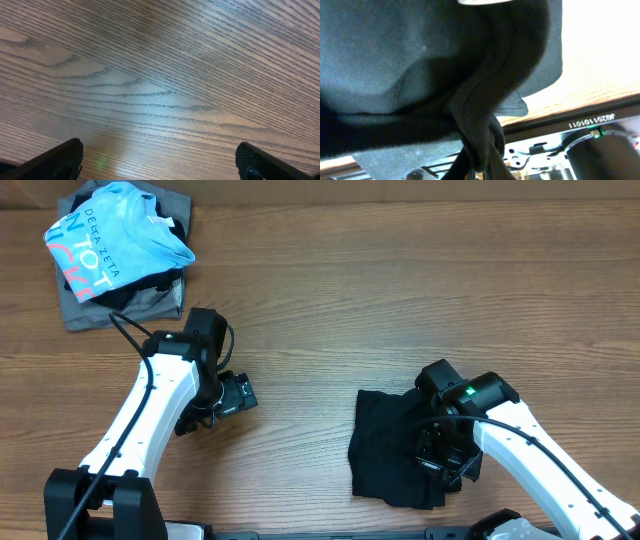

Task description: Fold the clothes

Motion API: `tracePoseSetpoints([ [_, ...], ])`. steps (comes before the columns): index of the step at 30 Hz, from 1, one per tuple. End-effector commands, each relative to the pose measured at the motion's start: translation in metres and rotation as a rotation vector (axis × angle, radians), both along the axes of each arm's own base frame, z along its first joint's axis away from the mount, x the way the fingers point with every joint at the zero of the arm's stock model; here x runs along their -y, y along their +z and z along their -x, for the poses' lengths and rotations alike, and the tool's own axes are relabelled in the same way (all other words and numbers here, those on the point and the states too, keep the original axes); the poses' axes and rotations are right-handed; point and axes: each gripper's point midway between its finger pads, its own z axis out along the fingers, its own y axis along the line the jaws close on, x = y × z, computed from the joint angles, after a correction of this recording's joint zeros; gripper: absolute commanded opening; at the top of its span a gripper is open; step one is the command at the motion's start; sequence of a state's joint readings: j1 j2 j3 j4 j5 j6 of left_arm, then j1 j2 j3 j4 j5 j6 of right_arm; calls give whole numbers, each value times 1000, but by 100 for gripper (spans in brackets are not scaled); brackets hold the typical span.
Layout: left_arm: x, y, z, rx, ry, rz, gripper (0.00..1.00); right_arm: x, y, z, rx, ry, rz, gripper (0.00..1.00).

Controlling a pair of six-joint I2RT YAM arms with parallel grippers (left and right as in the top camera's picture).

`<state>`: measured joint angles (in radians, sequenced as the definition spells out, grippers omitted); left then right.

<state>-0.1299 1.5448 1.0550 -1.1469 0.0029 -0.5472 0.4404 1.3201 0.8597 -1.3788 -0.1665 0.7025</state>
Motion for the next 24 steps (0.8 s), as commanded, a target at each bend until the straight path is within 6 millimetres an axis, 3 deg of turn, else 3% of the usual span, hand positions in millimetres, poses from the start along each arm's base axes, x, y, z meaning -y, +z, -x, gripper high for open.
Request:
tracePoseSetpoints([
  [1, -1, 0, 1, -2, -13, -2, 100, 3, -1, 0, 7, -23, 26, 4],
  [6, -1, 0, 0, -2, -13, -1, 100, 15, 4, -1, 30, -78, 101, 4],
  [10, -1, 0, 0, -2, -13, -1, 100, 37, 32, -1, 110, -214, 222, 4],
  [16, -1, 0, 0, -1, -13, -2, 100, 40, 49, -3, 228, -405, 197, 4],
  [19, -1, -1, -1, 5, -13, -1, 100, 44, 51, -8, 288, -421, 194, 4],
  [24, -1, -1, -1, 5, -13, -1, 100, 45, 38, -13, 309, -496, 208, 4],
])
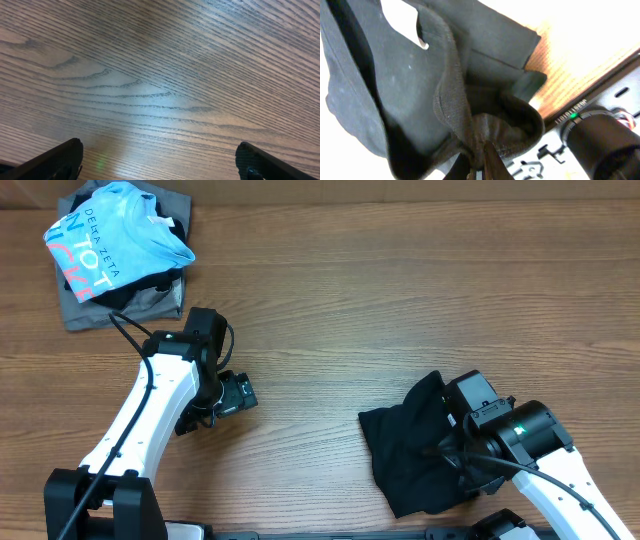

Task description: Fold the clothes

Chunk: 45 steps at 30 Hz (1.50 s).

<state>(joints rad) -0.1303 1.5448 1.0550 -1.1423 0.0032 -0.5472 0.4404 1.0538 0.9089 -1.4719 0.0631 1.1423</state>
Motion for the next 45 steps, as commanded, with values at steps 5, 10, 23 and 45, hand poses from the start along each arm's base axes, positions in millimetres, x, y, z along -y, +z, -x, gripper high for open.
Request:
tracePoseSetpoints([
  [5, -1, 0, 1, -3, -12, -2, 100, 15, -18, -12, 81, -225, 76, 4],
  [10, -1, 0, 1, -3, -12, -2, 100, 28, -19, -19, 120, -306, 130, 6],
  [23, -1, 0, 1, -4, -13, -1, 100, 85, -43, -44, 99, -506, 202, 11],
  [45, 2, 0, 0, -1, -12, 17, 100, 118, 55, -83, 115, -380, 63, 100],
])
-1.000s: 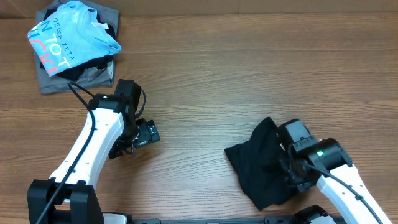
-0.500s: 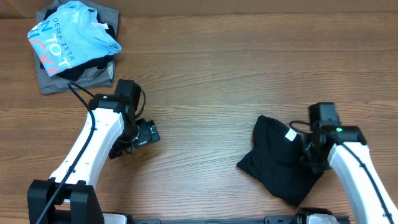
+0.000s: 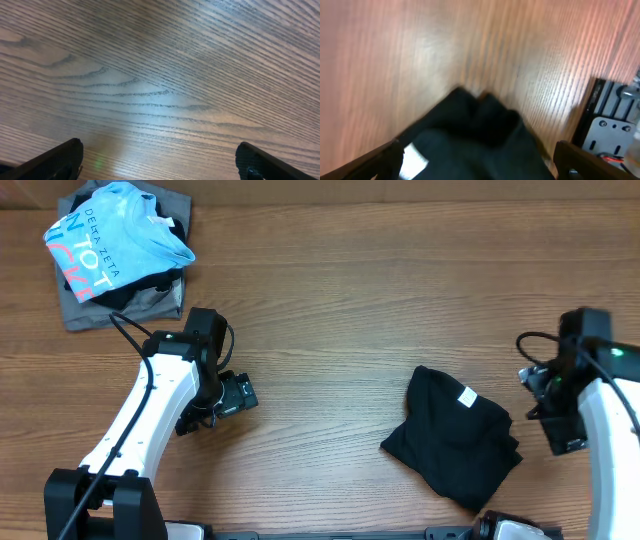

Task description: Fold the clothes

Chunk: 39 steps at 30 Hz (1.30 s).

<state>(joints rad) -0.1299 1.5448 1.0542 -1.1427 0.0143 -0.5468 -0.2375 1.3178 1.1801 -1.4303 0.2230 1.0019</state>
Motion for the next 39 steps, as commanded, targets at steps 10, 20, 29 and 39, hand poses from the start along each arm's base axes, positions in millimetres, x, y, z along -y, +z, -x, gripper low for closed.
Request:
tracePoseSetpoints([
  [10, 1, 0, -4, 16, -12, 8, 100, -112, -31, 36, -118, 430, -348, 100],
  [20, 0, 0, -3, 13, -12, 8, 100, -124, -81, 57, -173, 364, -397, 84],
  [29, 0, 0, -2, 9, -13, 7, 100, -115, -91, 37, -98, 381, -328, 38],
  [39, 0, 0, 0, 0, -21, 6, 100, -80, -92, 33, -93, 273, -203, 4],
])
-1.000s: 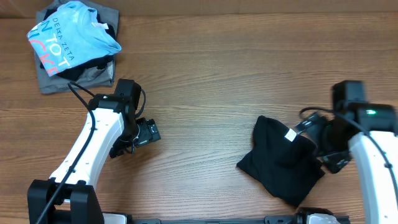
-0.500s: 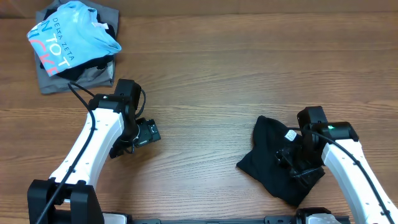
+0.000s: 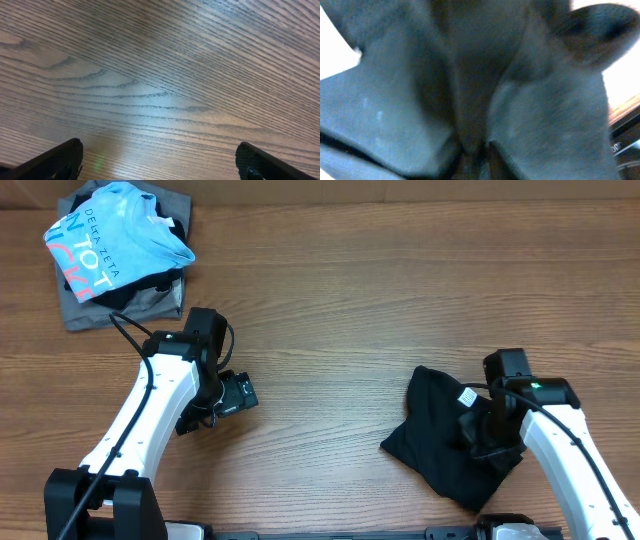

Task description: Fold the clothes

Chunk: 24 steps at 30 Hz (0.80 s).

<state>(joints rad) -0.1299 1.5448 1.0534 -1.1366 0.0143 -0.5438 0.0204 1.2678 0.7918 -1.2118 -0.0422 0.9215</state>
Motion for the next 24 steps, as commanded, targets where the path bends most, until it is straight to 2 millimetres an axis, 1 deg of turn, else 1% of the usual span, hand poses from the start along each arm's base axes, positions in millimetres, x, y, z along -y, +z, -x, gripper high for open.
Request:
tracePoseSetpoints([
  [1, 0, 0, 1, -5, -17, 5, 100, 24, 0, -2, 14, -74, 88, 4],
  [4, 0, 0, 1, -5, -17, 5, 100, 31, -1, -5, 27, -112, 91, 4],
  [9, 0, 0, 1, -3, -16, 5, 100, 33, -1, -13, 61, -116, 92, 4],
  [13, 0, 0, 1, -6, -17, 5, 100, 35, 0, -33, 141, -122, 98, 4],
  [15, 0, 0, 2, -9, -17, 4, 100, 42, 2, -42, 182, -148, 134, 4],
  [17, 0, 0, 3, -12, -17, 4, 100, 57, 3, -45, 198, -219, 215, 4],
  [19, 0, 0, 3, -12, -17, 4, 100, 65, 3, -47, 206, -266, 264, 4],
  [20, 0, 0, 3, -11, -17, 4, 100, 68, 2, -52, 217, -269, 273, 4],
  [21, 0, 0, 2, -8, -17, 5, 100, 69, -4, -63, 235, -272, 276, 4],
  [22, 0, 0, 2, -7, -17, 5, 100, 71, -7, -67, 238, -272, 284, 5],
  [23, 0, 0, 2, -7, -17, 6, 100, 73, -12, -72, 240, -273, 295, 15],
  [24, 0, 0, 2, -8, -17, 6, 100, 75, -16, -75, 235, -274, 302, 30],
])
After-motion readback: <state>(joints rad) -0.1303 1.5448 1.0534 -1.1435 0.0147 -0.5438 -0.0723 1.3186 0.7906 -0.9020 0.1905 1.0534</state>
